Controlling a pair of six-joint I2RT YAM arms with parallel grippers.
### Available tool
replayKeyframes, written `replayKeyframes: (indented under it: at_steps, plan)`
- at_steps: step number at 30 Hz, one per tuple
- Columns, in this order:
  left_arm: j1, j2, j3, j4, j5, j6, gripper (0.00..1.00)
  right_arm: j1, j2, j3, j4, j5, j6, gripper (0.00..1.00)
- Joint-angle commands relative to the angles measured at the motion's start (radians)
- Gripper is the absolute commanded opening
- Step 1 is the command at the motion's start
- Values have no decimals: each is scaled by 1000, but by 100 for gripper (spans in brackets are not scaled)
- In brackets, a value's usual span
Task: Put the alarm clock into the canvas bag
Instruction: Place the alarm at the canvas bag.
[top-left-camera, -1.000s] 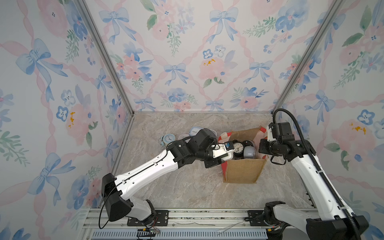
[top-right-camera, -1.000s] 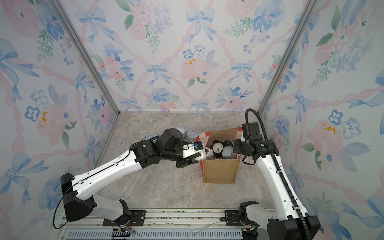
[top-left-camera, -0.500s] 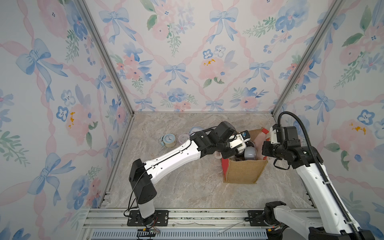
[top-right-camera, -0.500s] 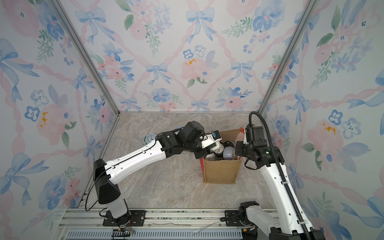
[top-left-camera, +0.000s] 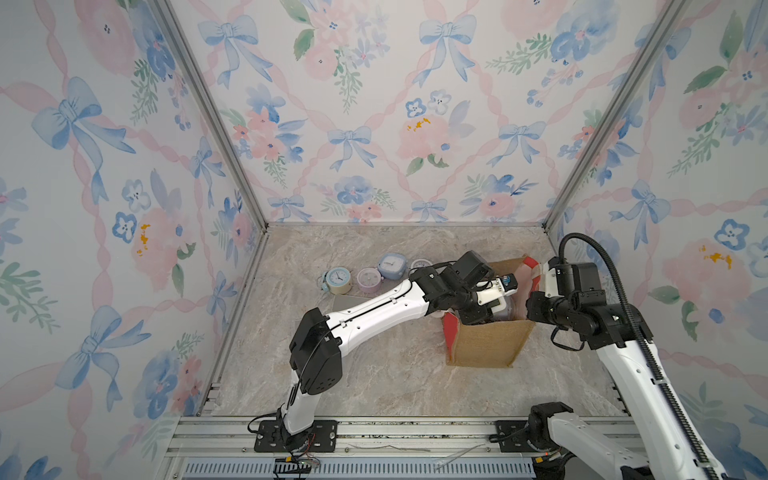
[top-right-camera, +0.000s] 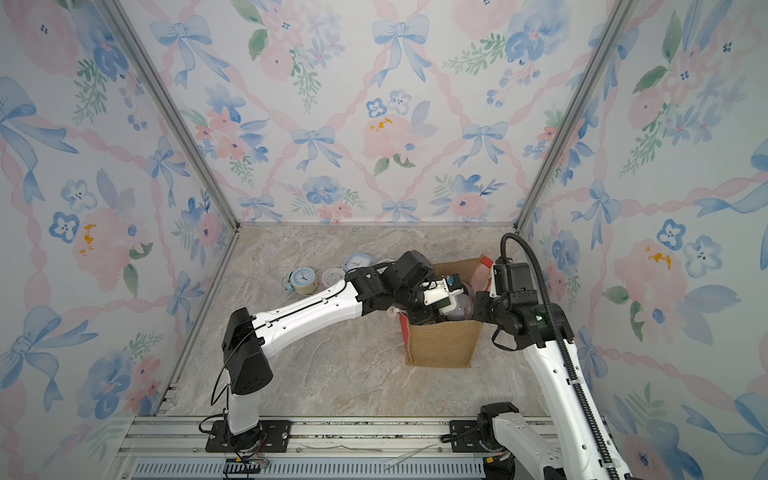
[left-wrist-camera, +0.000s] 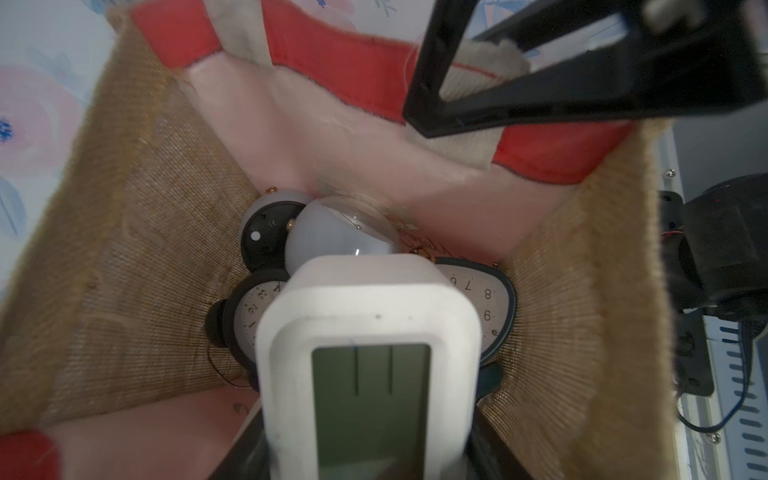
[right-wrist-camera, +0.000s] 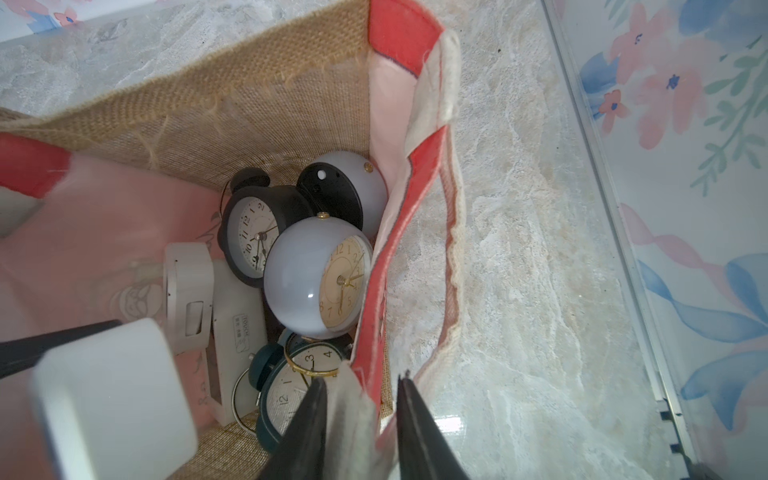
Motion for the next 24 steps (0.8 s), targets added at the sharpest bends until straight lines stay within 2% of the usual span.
replayKeyframes:
  at_steps: [1,7,16,24]
  plan:
    - [-8,16,7,-5,49,10,35,-11,-10,-15,-27,12,-7,31]
    - [-10,70,3,-20,83,12,38,-14,-8,-17,-27,12,-13,32]
    - [-11,141,25,-48,110,19,48,-13,0,-11,-24,5,-16,32]
    - [-10,138,35,-48,127,24,58,-13,12,-10,-22,-3,-15,32]
